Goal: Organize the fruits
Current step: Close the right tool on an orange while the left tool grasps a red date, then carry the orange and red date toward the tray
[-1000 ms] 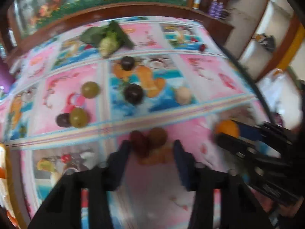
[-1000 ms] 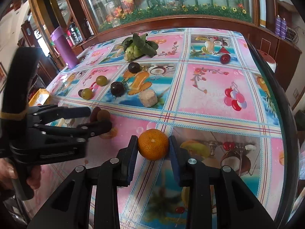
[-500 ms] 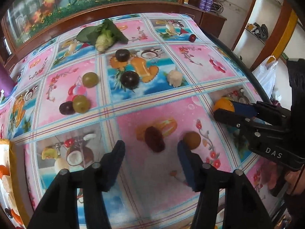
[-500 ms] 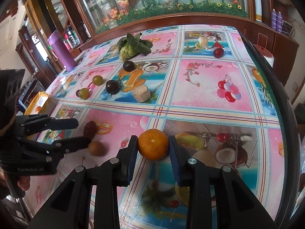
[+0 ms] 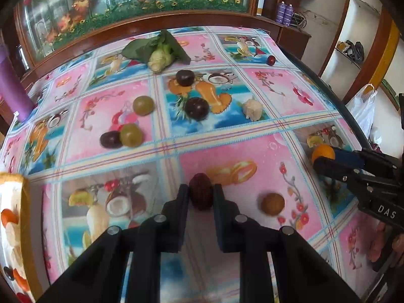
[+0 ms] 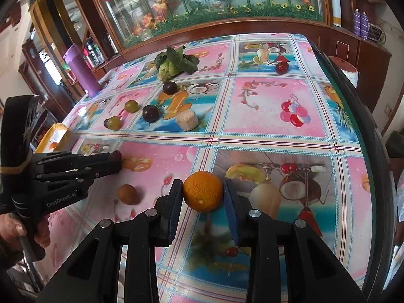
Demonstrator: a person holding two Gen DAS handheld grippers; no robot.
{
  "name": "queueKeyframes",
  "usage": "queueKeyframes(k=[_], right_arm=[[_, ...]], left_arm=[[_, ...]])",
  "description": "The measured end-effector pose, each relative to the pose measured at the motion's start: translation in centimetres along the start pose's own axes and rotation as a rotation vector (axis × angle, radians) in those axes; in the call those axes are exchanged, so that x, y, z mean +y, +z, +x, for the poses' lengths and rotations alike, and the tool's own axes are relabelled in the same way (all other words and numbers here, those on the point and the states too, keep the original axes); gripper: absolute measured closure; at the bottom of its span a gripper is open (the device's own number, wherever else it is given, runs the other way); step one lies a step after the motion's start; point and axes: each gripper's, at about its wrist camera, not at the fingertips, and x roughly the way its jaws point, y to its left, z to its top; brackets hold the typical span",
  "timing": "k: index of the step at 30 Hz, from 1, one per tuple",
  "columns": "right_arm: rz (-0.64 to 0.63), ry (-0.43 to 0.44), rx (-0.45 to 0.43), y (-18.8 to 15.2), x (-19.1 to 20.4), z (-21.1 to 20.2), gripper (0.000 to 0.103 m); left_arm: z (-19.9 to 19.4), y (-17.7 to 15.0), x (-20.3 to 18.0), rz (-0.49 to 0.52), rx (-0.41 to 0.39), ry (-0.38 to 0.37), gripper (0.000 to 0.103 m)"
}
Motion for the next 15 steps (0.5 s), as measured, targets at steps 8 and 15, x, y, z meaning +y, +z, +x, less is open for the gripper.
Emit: queueKeyframes(k=[8, 15], right_arm=[[-0.062, -0.012, -0.018, -1.2, 2.3, -1.8, 0.071], [-0.098, -0.023, -0.014, -2.5, 4.9, -3.2, 0.071]], left_arm=[[-3.3, -4.4, 0.7, -0.039, 0.017, 0.032, 0.081], [-6.6, -7.9, 1.8, -0.09, -0.001, -0.001, 0.081]])
